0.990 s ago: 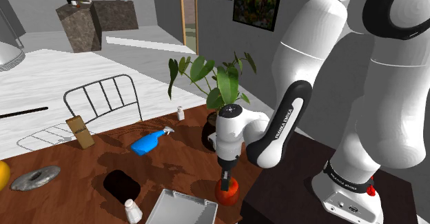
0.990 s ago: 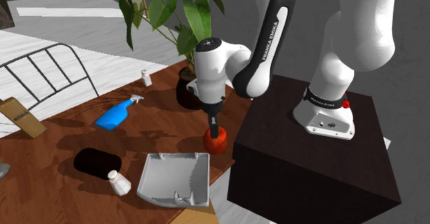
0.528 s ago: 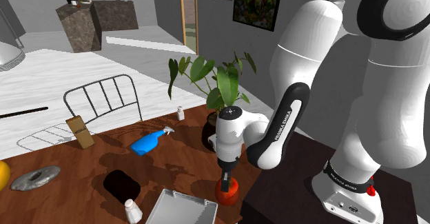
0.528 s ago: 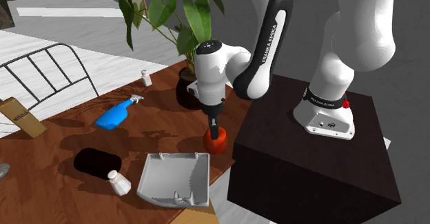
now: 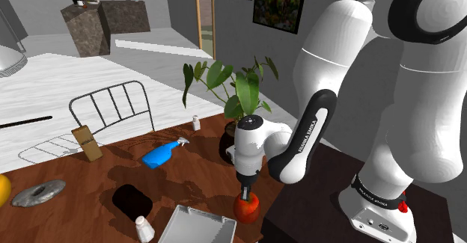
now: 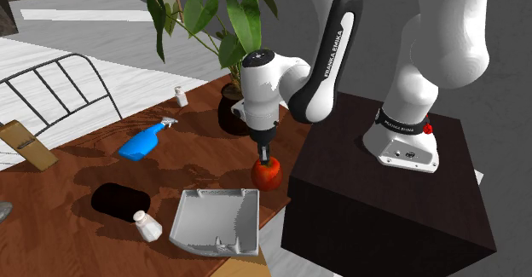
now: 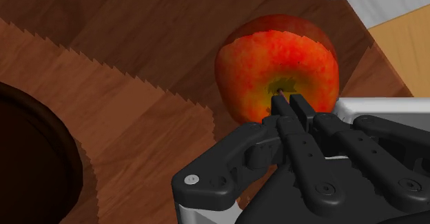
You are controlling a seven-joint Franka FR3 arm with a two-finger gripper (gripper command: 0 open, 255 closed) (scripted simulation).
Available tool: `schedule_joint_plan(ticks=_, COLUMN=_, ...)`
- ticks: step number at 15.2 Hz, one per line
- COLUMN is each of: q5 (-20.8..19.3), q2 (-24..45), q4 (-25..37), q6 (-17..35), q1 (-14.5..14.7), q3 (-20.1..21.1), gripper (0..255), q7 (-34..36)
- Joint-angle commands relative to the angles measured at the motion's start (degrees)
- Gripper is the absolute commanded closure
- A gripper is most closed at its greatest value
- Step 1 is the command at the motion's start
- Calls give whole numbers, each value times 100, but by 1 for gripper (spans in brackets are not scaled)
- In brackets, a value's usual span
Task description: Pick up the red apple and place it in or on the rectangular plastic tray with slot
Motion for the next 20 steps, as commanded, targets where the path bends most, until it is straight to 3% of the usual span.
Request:
schedule_joint_plan(ticks=1, q5=1, q2=2, q4=-4, q6=-3, q1=-1, q3=0, gripper=255, q7=-1)
schedule_joint_plan(ticks=3, q5=-4, q2=11, q4=2, q6=0, q1=1, q3=-5, gripper=255, q7=1)
schedule_joint_plan(ticks=11, q5=756, q2=-806, q4=-123, q6=-653, q1=-294, q3=459, gripper=255, q7=-549)
schedule_joint_plan(ticks=20, q5=1457, q2=-1684, q4=-126, q6=-1470, q1=-306, q3=604, gripper=255, q7=-1047)
